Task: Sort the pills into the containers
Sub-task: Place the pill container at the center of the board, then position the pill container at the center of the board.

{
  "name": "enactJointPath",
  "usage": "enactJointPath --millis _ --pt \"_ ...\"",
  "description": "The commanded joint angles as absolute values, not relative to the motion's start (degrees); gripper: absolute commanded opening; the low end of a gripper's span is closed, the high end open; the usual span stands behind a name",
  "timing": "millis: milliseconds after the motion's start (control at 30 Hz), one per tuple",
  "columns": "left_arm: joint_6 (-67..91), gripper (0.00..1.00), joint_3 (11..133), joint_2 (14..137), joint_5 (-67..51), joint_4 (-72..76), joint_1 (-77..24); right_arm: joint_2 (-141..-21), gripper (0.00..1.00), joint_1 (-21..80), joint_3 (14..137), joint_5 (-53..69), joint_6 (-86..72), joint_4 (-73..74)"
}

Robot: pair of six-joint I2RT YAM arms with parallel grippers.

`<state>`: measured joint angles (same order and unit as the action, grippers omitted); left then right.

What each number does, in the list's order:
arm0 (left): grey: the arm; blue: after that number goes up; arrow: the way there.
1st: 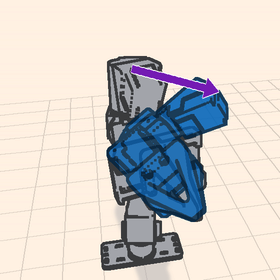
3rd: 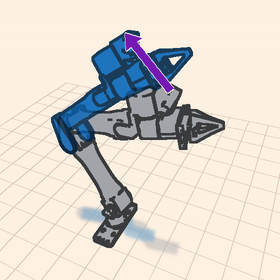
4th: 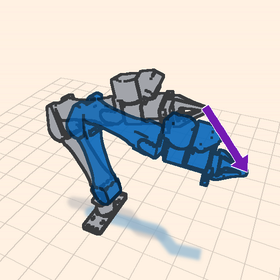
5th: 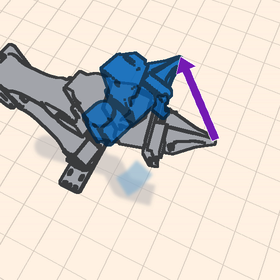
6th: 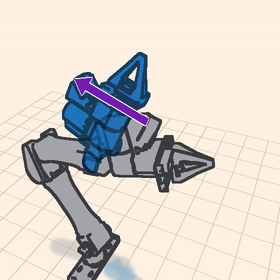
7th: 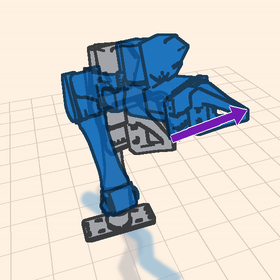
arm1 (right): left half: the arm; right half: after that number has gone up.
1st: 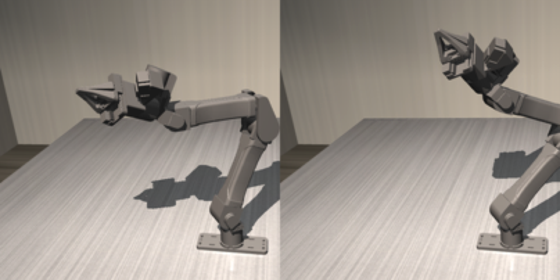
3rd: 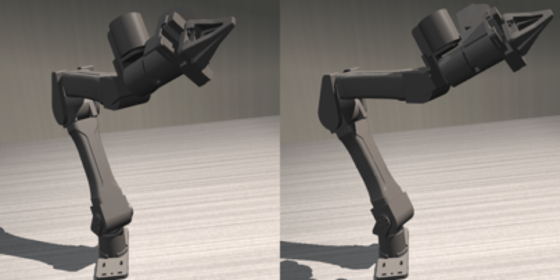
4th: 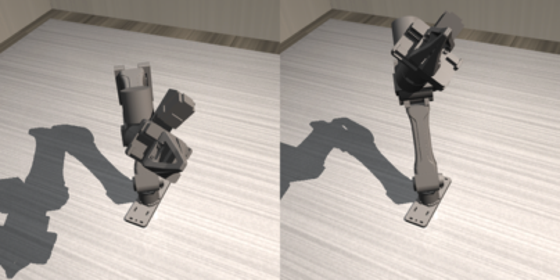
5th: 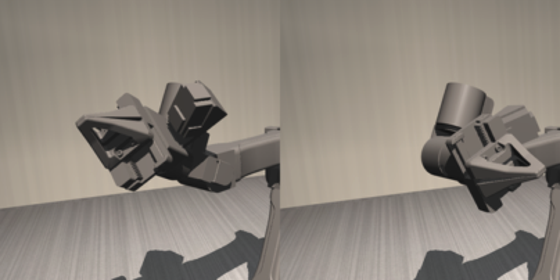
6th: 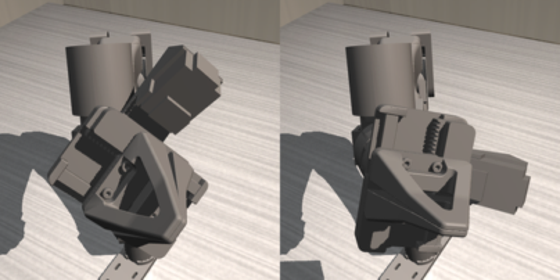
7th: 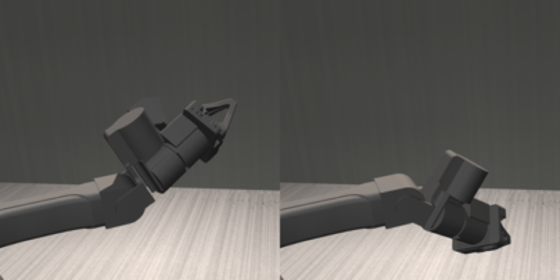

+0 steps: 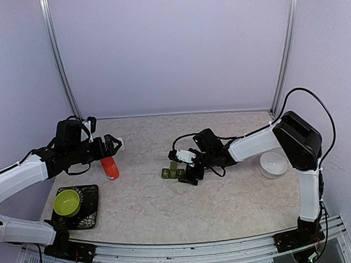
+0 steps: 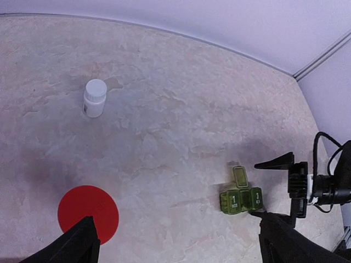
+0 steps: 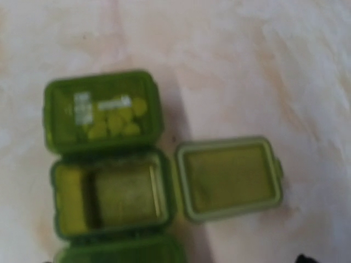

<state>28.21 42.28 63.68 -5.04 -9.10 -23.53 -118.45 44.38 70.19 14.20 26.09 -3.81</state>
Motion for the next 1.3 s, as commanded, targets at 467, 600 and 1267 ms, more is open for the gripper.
enactJointPath --millis 467,600,1267 --pt "24.03 0.99 44.63 72.52 5.98 -13.89 -22.81 -111.31 0.98 43.94 64.85 19.28 19.21 -1.43" --pt "24.49 0.99 44.89 74.05 6.32 -13.25 -22.70 -115.76 0.98 43.95 69.17 18.32 20.65 0.51" --pt "25.17 0.99 44.69 73.77 4.35 -11.75 -21.63 -121.61 0.49 43.93 73.68 24.20 25.84 1.73"
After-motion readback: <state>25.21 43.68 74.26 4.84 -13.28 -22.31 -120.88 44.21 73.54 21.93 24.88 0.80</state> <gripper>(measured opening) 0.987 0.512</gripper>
